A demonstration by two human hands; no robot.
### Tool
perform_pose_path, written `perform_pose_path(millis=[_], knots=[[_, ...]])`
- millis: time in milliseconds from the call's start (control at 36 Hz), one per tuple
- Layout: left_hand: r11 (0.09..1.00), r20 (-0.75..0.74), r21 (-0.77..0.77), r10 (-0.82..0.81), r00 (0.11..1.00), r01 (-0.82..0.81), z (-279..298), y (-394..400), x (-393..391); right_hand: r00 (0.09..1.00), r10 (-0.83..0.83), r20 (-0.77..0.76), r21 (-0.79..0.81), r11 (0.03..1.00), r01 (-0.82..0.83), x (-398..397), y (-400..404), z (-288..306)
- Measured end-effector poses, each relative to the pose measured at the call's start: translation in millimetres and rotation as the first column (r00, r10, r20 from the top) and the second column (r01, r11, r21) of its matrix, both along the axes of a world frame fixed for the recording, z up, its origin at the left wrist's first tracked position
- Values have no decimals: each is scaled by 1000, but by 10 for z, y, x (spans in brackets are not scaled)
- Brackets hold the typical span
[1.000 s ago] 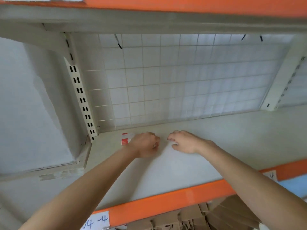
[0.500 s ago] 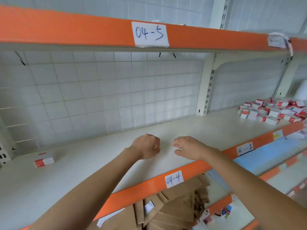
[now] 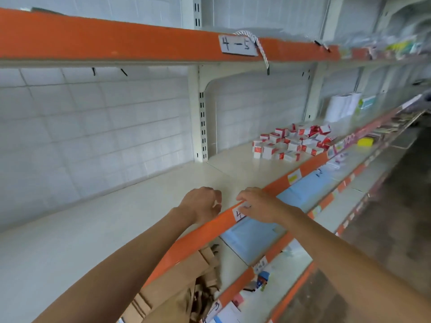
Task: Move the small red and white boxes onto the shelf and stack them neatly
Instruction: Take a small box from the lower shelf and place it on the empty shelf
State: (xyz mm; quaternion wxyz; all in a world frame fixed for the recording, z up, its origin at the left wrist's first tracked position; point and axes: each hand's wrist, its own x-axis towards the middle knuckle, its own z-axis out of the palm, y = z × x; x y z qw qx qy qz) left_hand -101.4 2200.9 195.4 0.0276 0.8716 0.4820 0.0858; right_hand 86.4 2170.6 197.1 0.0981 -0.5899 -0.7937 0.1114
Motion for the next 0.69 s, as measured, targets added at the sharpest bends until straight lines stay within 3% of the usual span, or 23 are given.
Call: perform_pose_path(millis=[472, 694], knots=[[995, 167, -96, -18, 986, 35, 7, 1773, 1708, 983, -157, 93, -21, 987, 159, 1674, 1535, 264], [988, 91, -152, -1, 996, 14, -56, 2176, 1890, 984, -99, 147, -44, 993, 107, 1888, 2052, 79]])
